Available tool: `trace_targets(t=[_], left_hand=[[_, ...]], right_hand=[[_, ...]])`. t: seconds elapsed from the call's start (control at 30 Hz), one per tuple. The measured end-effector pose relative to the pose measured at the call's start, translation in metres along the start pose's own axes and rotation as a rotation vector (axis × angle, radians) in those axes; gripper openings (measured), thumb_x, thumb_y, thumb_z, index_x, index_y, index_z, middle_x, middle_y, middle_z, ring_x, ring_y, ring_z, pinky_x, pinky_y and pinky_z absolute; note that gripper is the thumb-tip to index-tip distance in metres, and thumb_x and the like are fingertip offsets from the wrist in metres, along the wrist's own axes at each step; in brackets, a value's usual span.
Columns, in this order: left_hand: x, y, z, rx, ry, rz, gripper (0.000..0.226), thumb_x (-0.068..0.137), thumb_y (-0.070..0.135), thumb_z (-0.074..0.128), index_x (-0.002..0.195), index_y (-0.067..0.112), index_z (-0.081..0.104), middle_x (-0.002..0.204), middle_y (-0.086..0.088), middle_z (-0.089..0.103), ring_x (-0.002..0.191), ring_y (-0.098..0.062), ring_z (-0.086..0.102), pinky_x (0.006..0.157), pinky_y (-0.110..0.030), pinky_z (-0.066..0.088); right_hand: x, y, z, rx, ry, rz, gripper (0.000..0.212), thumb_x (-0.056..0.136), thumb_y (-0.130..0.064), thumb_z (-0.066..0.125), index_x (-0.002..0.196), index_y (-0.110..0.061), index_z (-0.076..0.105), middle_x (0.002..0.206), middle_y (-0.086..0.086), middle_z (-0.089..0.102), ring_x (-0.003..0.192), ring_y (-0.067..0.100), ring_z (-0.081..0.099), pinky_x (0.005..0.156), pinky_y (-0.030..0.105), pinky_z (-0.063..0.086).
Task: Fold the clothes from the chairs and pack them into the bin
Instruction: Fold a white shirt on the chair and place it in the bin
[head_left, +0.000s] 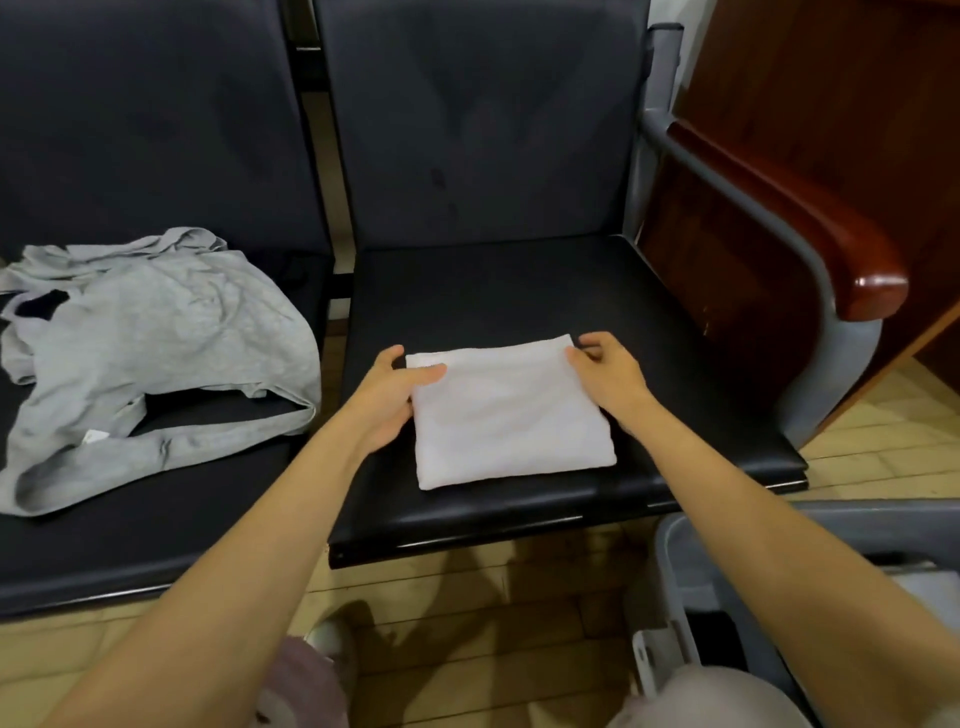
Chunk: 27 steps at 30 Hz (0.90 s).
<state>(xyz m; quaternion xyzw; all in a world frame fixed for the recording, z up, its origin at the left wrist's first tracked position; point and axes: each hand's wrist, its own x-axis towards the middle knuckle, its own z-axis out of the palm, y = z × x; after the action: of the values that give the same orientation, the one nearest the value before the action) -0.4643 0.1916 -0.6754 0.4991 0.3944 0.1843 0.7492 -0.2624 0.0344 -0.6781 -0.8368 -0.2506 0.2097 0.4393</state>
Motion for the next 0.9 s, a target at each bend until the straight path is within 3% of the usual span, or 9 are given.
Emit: trace_targets(t=[0.1,0.2,0.27,0.33,0.4,0.53,0.67,0.77,0.9], left_hand=[[-0.002,0.001,0.004,0.325,0.064,0.107,0.090,0.082,-0.005,0.066,0.151,0.023,0.016,0.137,-0.013,0.045,0.118,-0.028,0.052,0.095,-0.040,0.048],[-0.013,-0.002,0.021,1.021,0.314,0.437,0.063,0.090,0.006,0.059,0.146,0.015,0.031,0.144,-0.012,0.033,0.129,-0.029,0.035,0.106,-0.037,0.035],[-0.025,-0.012,0.037,1.250,0.316,0.652,0.046,0.097,0.018,0.051,0.141,0.012,0.040,0.144,-0.010,0.035,0.130,-0.027,0.032,0.107,-0.036,0.030],[-0.031,-0.025,0.049,1.381,0.198,0.617,0.045,0.102,0.033,0.038,0.144,0.016,0.037,0.151,-0.005,0.030,0.138,-0.024,0.026,0.113,-0.038,0.021],[-0.029,-0.040,0.049,1.543,0.081,0.471,0.053,0.103,0.043,0.023,0.151,0.022,0.021,0.159,0.001,0.016,0.145,-0.020,0.012,0.118,-0.042,0.007],[-0.027,-0.046,0.038,1.513,0.121,0.334,0.056,0.103,0.046,0.016,0.153,0.026,0.004,0.161,0.002,-0.006,0.148,-0.022,-0.009,0.117,-0.053,-0.005],[-0.036,-0.048,0.035,1.300,0.507,0.305,0.068,0.097,0.051,0.037,0.145,0.005,0.024,0.154,-0.013,0.014,0.142,-0.031,0.012,0.114,-0.048,0.012],[-0.049,-0.047,0.047,1.325,0.511,0.222,0.067,0.095,0.055,0.042,0.133,0.000,0.039,0.144,-0.016,0.025,0.132,-0.034,0.023,0.109,-0.044,0.020],[-0.065,-0.052,0.075,1.351,0.372,0.349,0.055,0.096,0.049,0.045,0.127,0.004,0.044,0.132,-0.012,0.041,0.120,-0.031,0.036,0.102,-0.041,0.027]], right_hand=[[-0.005,-0.005,-0.002,-0.183,0.063,-0.109,0.042,0.096,-0.021,0.054,0.136,-0.012,0.044,0.131,0.008,0.052,0.113,0.018,0.051,0.092,0.026,0.040],[-0.019,-0.014,0.003,-0.435,0.138,-0.403,0.039,0.096,-0.017,0.053,0.135,-0.013,0.048,0.134,0.006,0.050,0.126,0.022,0.043,0.101,0.029,0.037],[-0.031,-0.022,0.010,-0.488,0.079,-0.540,0.039,0.098,-0.021,0.050,0.136,-0.014,0.047,0.137,0.005,0.049,0.129,0.021,0.040,0.104,0.030,0.034],[-0.038,-0.020,0.020,-0.633,-0.032,-0.567,0.043,0.100,-0.030,0.044,0.141,-0.016,0.042,0.145,0.004,0.042,0.136,0.020,0.034,0.110,0.033,0.027],[-0.042,-0.008,0.027,-0.823,-0.174,-0.475,0.050,0.103,-0.040,0.029,0.149,-0.022,0.029,0.156,0.000,0.026,0.145,0.018,0.016,0.117,0.038,0.013],[-0.047,0.004,0.020,-0.844,-0.274,-0.355,0.055,0.102,-0.049,0.016,0.153,-0.030,0.006,0.161,-0.007,0.000,0.148,0.017,-0.008,0.119,0.045,0.000],[-0.063,0.014,0.015,-0.745,-0.121,-0.251,0.051,0.103,-0.046,0.019,0.151,-0.031,0.016,0.161,0.006,-0.006,0.148,0.029,-0.010,0.119,0.044,0.002],[-0.074,0.018,0.005,-0.628,-0.049,-0.122,0.047,0.102,-0.045,0.029,0.147,-0.031,0.029,0.154,0.014,0.019,0.143,0.033,0.011,0.116,0.041,0.014],[-0.090,0.023,-0.014,-0.673,0.060,-0.129,0.040,0.102,-0.037,0.037,0.138,-0.023,0.043,0.131,0.010,0.045,0.123,0.027,0.039,0.103,0.038,0.032]])
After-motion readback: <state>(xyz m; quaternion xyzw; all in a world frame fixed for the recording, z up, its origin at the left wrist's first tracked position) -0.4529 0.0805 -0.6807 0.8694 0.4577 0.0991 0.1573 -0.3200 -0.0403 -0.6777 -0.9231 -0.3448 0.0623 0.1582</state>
